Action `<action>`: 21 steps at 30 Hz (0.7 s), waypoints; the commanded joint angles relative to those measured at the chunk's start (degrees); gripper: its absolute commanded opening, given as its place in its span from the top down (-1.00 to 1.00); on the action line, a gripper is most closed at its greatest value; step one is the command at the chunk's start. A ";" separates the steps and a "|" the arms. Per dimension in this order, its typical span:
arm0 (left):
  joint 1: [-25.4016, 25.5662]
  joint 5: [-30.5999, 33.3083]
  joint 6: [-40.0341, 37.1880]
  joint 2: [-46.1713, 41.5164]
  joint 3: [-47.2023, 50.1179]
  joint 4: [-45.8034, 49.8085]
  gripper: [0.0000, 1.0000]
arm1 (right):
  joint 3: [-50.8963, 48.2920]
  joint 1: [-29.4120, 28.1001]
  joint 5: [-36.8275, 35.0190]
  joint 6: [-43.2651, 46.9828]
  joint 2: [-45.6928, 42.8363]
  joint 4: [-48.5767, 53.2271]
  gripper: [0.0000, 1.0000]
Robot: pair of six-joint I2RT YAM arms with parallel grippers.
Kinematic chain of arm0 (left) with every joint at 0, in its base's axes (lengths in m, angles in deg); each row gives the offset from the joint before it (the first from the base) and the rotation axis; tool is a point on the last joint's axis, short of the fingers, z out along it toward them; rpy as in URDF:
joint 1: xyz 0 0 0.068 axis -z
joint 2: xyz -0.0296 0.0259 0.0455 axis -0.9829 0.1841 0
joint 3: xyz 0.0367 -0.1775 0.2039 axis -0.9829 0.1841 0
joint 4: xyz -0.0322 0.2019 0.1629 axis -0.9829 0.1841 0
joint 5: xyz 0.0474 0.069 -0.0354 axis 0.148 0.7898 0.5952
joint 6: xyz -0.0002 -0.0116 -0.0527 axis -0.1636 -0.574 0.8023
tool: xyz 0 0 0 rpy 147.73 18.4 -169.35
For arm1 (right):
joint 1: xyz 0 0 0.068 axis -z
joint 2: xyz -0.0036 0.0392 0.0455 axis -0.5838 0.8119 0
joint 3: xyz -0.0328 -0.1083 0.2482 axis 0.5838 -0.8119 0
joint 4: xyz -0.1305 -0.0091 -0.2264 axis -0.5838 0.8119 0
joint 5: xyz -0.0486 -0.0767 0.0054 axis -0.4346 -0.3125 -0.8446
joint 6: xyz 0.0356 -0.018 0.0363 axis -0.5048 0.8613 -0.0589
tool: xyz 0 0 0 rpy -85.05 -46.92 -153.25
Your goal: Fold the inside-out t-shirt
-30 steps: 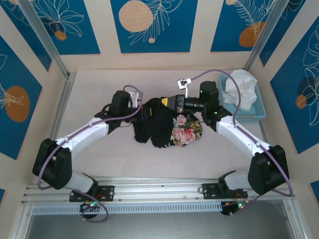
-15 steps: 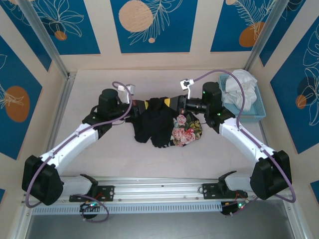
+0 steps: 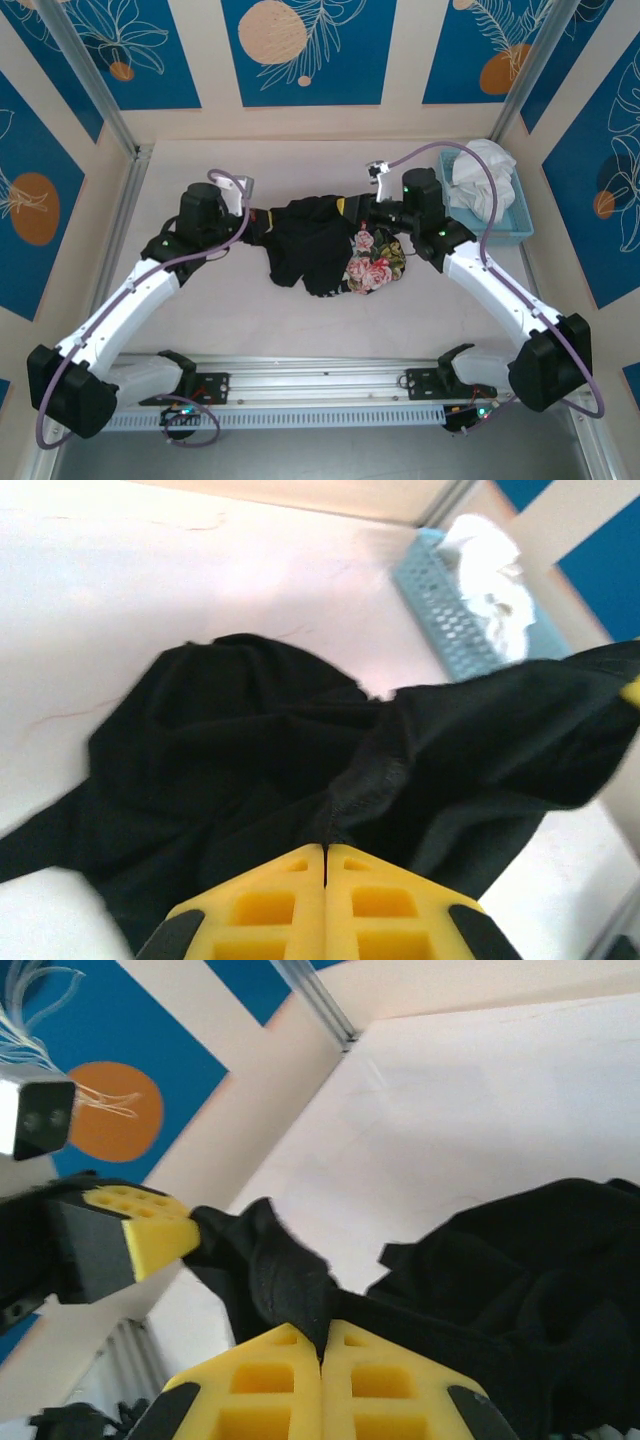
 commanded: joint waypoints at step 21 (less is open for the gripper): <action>6.42 -0.03 -6.47 1.38 2.69 1.07 1.00 | 8.93 -7.80 -31.98 13.55 5.81 31.57 0.97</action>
